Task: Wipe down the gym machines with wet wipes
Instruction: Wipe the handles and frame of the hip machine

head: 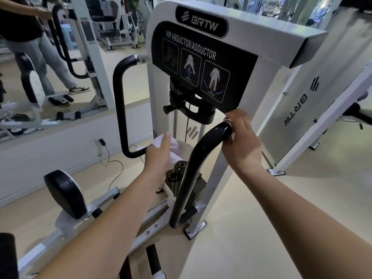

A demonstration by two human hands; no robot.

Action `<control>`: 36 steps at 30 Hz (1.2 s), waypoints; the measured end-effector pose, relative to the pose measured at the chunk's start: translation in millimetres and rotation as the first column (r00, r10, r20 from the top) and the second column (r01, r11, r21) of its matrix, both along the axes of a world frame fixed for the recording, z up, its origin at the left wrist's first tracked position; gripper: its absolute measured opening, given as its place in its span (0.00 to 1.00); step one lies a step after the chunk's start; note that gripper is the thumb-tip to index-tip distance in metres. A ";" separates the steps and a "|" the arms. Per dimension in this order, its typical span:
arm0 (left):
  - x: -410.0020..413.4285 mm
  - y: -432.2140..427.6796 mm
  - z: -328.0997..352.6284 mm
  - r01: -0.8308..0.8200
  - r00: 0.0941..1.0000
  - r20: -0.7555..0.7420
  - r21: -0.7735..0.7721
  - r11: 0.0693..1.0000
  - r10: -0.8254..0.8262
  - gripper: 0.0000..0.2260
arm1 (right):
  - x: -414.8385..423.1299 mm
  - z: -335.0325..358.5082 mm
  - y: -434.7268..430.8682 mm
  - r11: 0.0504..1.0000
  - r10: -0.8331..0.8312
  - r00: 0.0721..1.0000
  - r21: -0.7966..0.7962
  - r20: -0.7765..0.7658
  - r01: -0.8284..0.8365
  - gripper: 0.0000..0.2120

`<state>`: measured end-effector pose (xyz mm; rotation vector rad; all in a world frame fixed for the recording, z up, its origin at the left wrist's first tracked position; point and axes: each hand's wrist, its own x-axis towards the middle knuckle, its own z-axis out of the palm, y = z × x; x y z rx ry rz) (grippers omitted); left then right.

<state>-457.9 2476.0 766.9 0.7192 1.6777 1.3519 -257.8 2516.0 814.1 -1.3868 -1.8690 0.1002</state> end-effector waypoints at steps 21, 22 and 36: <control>38.7 -106.3 -25.6 0.337 0.931 0.065 0.218 0.916 -0.359 0.24 | -9.1 -1.5 -0.8 1.000 0.003 0.990 0.028 -0.138 0.001 0.18; 32.9 -101.6 -28.2 0.323 0.941 0.033 0.201 0.925 -0.336 0.22 | -9.8 -1.2 -0.7 0.999 0.005 0.990 0.033 -0.141 -0.001 0.18; 78.4 -31.6 -53.1 0.028 0.960 -0.276 0.243 0.970 0.042 0.11 | -1.8 -40.7 -52.4 0.990 -0.019 0.975 -0.139 -0.222 -0.013 0.42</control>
